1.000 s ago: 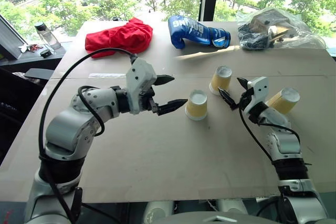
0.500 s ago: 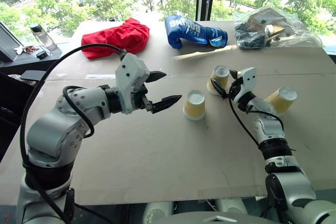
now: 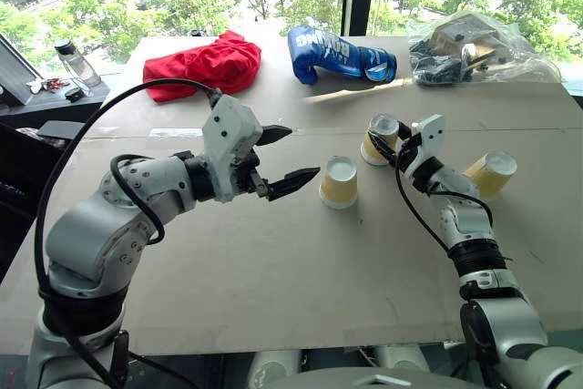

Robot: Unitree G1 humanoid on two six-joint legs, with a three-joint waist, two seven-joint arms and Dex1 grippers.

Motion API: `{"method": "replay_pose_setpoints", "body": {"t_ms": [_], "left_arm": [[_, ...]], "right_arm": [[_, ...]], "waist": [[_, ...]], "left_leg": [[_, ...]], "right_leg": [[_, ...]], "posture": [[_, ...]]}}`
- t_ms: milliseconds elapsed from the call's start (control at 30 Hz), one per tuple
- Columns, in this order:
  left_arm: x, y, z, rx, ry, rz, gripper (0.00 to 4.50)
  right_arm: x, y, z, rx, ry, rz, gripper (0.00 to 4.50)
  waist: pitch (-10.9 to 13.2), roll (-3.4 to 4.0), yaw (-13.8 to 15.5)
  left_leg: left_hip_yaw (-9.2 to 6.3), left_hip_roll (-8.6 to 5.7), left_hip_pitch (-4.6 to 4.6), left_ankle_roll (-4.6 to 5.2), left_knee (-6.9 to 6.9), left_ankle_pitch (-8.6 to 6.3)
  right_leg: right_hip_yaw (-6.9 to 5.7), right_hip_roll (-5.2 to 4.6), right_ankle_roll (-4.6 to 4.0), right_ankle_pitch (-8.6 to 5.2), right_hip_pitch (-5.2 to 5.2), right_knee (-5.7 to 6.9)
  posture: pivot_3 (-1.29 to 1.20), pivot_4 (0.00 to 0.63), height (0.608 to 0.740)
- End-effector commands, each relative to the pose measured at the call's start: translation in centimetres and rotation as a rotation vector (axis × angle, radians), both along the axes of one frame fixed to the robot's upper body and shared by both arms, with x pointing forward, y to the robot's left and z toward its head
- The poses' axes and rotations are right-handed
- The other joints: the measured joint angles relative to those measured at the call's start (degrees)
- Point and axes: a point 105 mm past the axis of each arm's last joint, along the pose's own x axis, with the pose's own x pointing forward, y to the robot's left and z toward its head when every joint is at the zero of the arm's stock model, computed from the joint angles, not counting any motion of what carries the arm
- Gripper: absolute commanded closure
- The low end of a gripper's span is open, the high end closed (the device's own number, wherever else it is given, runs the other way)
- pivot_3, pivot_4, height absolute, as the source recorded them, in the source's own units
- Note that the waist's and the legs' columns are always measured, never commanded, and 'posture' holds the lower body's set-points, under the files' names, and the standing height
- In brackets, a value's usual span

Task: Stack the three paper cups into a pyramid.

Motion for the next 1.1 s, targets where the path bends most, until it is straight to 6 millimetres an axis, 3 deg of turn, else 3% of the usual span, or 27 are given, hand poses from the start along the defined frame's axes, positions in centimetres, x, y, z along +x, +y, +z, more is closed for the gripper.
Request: {"method": "replay_pose_setpoints", "body": {"t_ms": [33,167,367,633,967,1100], "left_arm": [[-1.2,0.0,1.5,0.007,-0.064,-0.05,0.0],[-2.2,0.3,0.9,0.031,-0.024,-0.097,0.0],[-3.6,0.7,-0.1,0.061,0.027,-0.149,0.0],[-3.9,0.5,0.2,0.06,0.013,-0.165,0.0],[-3.9,0.5,0.2,0.065,0.015,-0.145,0.0],[-3.8,0.6,0.3,0.068,0.014,-0.141,0.0]], "right_arm": [[-3.8,-0.8,1.5,-0.019,-0.04,0.11,2.46],[-7.3,-0.6,0.2,-0.084,0.032,0.21,2.46],[-9.6,0.2,-0.8,-0.083,0.09,0.279,2.46],[-9.1,1.3,-1.3,-0.077,0.094,0.272,2.46],[-7.1,1.1,-0.5,-0.089,0.039,0.23,2.46],[-7.4,1.7,-0.9,-0.072,0.069,0.262,2.46]], "waist": [[0.01,0.01,0.52],[0.05,0.08,0.29],[0.08,0.09,0.06],[0.09,0.05,0.2],[0.12,0.03,0.15],[0.12,0.03,0.19]], "left_leg": [[-0.05,0.0,-0.04,0.0,-0.01,0.0],[-0.17,0.0,-0.12,-0.01,-0.04,-0.03],[-0.03,0.12,0.11,0.21,-0.04,-0.16],[0.07,0.07,0.25,0.19,-0.04,-0.14],[0.07,0.09,0.26,0.17,-0.05,-0.13],[0.06,0.09,0.25,0.13,-0.06,-0.11]], "right_leg": [[-0.01,-0.01,0.0,0.0,0.0,-0.01],[0.2,-0.08,0.01,-0.01,-0.04,-0.07],[0.37,0.05,-0.23,-0.15,-0.02,0.04],[0.49,0.27,-0.23,-0.16,0.13,0.0],[0.52,0.31,-0.23,-0.16,0.12,0.01],[0.52,0.31,-0.23,-0.15,0.12,0.0]], "posture": [[0.0,0.15,0.74],[0.0,0.15,0.74],[0.0,0.15,0.74],[0.0,0.15,0.74],[0.0,0.15,0.74],[0.0,0.15,0.74]]}}
